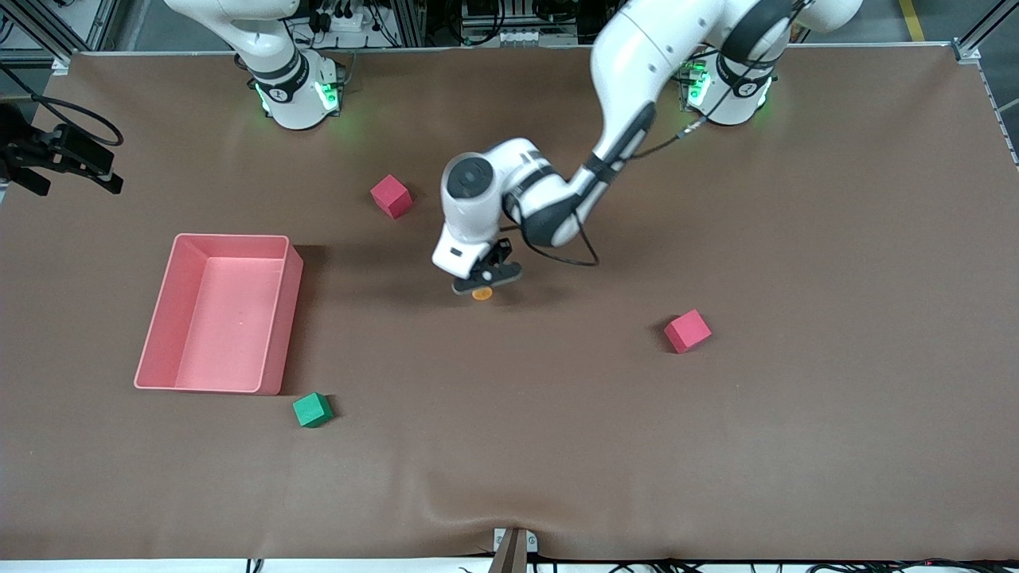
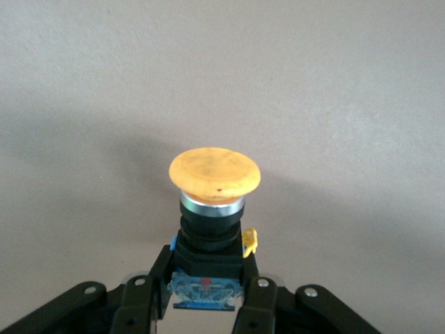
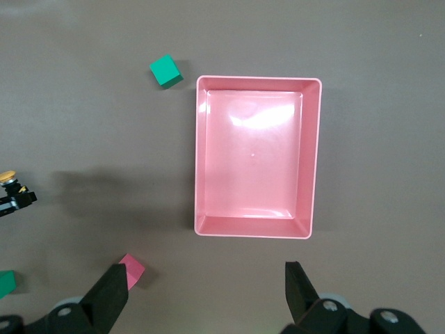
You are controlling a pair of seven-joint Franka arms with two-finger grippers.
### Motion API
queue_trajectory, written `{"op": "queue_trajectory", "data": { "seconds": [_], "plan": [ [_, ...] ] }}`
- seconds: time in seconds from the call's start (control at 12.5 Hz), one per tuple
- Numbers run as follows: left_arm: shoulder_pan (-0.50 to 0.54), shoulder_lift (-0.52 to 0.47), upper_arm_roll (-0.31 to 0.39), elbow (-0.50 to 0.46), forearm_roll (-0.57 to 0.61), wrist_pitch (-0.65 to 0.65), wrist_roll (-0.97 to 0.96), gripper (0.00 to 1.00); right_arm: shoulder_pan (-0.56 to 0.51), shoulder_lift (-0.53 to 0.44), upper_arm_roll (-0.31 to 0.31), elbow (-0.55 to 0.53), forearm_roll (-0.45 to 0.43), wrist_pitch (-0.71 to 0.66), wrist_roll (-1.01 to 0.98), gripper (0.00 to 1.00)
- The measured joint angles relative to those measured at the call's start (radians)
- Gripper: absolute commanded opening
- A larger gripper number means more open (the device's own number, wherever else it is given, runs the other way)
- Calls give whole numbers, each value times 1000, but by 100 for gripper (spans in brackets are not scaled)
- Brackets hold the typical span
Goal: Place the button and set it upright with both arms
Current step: 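Move the button with the left gripper toward the table middle, then lower the button upright onto the table with the left gripper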
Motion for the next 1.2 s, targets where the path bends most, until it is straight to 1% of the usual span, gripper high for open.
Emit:
{"op": "queue_trajectory", "data": {
  "seconds": [0.16,0.24,0.32,0.56,0.72,0.88,1.2],
  "plan": [
    [-133,3,106,-2,113,1,-126,0,9,8,5,3,0,-25,-1,100],
    [-184,5,139,-3,175,1,-192,0,15,15,6,4,0,-30,-1,100],
    [-223,10,156,-7,258,0,-273,0,23,27,6,4,-1,-31,-1,100],
    [-273,39,160,-13,573,0,-541,0,31,55,4,11,-2,-31,-4,100],
    [-287,66,159,-17,726,1,-651,0,30,57,-6,23,-5,-32,-18,100],
    [-298,95,159,-19,859,1,-742,0,30,57,-14,31,-29,-33,-27,100],
    [-299,174,160,-28,1191,1,-967,0,24,57,-15,33,-41,-32,-30,100]
  ]
}}
